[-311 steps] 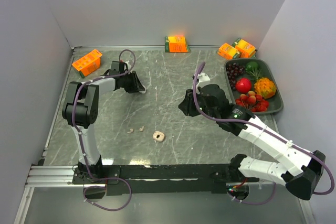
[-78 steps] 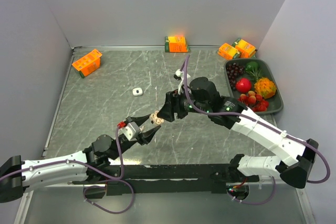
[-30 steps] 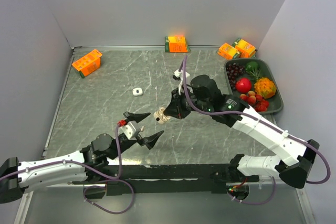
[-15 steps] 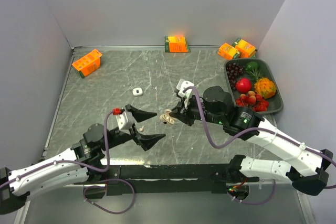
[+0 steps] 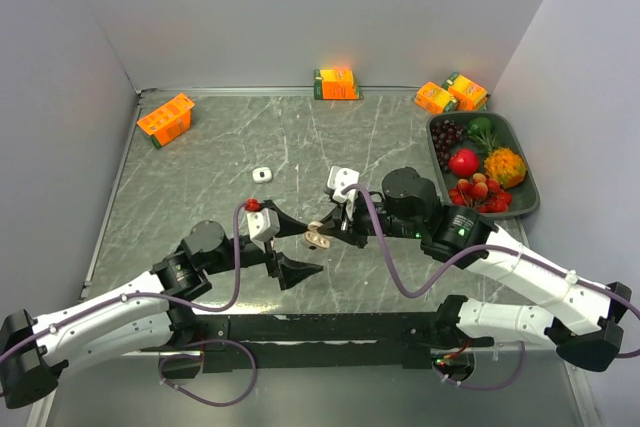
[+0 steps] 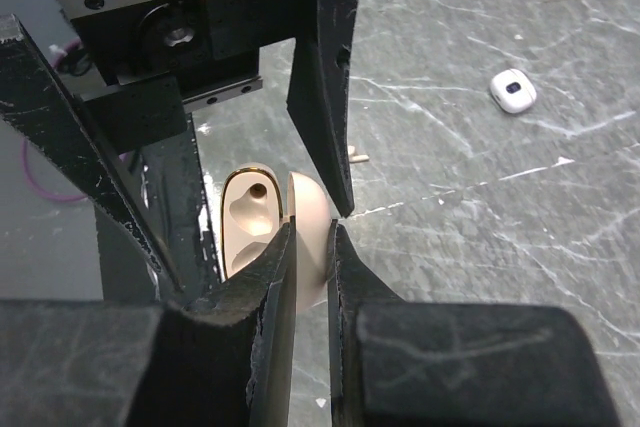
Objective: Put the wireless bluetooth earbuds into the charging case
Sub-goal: Adjust the charging case.
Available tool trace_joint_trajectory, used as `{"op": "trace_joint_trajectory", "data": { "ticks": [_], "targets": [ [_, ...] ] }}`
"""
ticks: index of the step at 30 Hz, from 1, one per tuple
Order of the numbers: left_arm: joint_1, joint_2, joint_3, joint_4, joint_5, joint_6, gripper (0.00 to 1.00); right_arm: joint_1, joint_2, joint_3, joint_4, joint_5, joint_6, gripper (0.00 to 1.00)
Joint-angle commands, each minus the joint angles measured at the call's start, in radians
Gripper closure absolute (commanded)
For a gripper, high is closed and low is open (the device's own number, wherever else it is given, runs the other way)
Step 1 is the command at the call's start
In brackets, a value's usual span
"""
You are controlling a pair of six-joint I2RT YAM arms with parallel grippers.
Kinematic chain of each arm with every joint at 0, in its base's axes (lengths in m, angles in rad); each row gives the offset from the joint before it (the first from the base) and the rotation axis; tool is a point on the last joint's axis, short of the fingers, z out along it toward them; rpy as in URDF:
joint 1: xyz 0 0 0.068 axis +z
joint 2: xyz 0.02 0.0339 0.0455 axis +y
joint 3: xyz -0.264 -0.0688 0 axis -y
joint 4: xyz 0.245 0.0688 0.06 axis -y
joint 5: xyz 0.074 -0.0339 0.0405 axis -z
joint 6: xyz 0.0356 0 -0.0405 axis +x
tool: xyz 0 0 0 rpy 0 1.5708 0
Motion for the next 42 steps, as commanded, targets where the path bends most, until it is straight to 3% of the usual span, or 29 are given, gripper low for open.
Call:
{"op": "trace_joint_trajectory", "data": {
  "ticks": [1,7,14,24,32,34,38,42],
  "targets": [
    [0.004,0.017,0.065,0.061,0.064,0.027,0.04,0.009,0.006,0.008,0.018,-0.054,-0.036,1.00],
    [0.004,0.034,0.080,0.055,0.093,0.042,0.10,0.010,0.029,0.017,-0.005,-0.064,-0.047,1.00],
    [0.005,0.050,0.079,0.046,0.133,0.048,0.34,0.010,0.037,0.020,0.006,-0.064,-0.035,1.00],
    [0.005,0.040,0.055,0.049,0.111,0.030,0.34,0.010,0.029,0.028,0.007,-0.064,-0.024,1.00],
    [0.030,0.062,0.045,0.069,0.171,-0.004,0.55,0.010,0.020,0.028,0.004,-0.058,-0.021,1.00],
    [0.033,0.062,0.045,0.066,0.170,-0.007,0.55,0.010,0.018,0.025,0.007,-0.057,-0.020,1.00],
    [0.036,0.059,0.046,0.052,0.153,-0.012,0.44,0.012,0.014,0.026,0.013,-0.057,-0.014,1.00],
    [0.035,0.050,0.040,0.055,0.145,-0.010,0.45,0.012,0.014,0.031,0.010,-0.055,-0.012,1.00]
  ]
}}
